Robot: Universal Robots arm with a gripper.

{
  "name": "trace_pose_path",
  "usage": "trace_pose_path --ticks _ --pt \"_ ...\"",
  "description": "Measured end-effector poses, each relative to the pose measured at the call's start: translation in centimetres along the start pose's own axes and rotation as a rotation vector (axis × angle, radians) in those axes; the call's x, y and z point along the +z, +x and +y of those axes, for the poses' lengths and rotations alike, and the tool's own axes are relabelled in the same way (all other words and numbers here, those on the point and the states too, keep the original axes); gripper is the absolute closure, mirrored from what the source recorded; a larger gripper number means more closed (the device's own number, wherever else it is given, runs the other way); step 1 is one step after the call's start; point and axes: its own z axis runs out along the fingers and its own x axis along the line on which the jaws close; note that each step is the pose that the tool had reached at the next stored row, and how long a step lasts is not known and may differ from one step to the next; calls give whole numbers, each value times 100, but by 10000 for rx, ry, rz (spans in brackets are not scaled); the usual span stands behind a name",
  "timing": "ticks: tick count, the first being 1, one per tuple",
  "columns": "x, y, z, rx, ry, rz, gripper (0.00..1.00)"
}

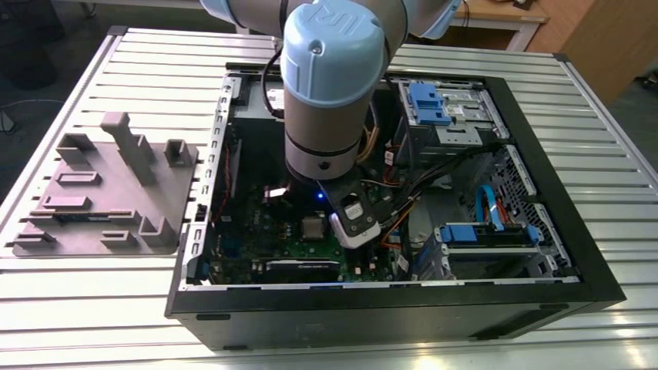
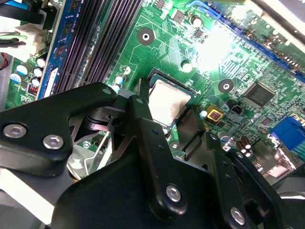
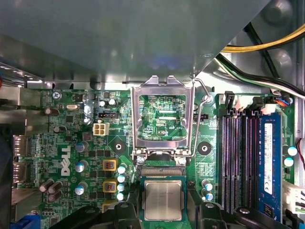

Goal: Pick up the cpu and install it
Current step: 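Place the cpu into insertion slot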

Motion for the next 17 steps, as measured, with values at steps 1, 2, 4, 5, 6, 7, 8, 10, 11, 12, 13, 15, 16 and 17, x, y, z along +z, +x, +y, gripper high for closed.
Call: trace_pose_path --ticks 1,2,4,5,6,7,8,10,11,12,13,15,16,17 --pt "0 0 0 0 0 0 53" --pt "0 0 0 0 0 0 53" --pt "0 0 0 0 0 0 53" --pt "0 0 0 0 0 0 53" --pt "1 0 0 0 0 0 53" --pt "1 0 0 0 0 0 53" --pt "1 0 0 0 0 0 52" --pt "1 0 1 0 0 0 52" --pt "1 0 1 0 0 0 46" --pt "1 0 1 0 0 0 46" --pt "1 0 1 0 0 0 46" --pt "2 0 1 0 0 0 46" --pt "2 0 1 0 0 0 46" --pt "2 0 1 0 0 0 46"
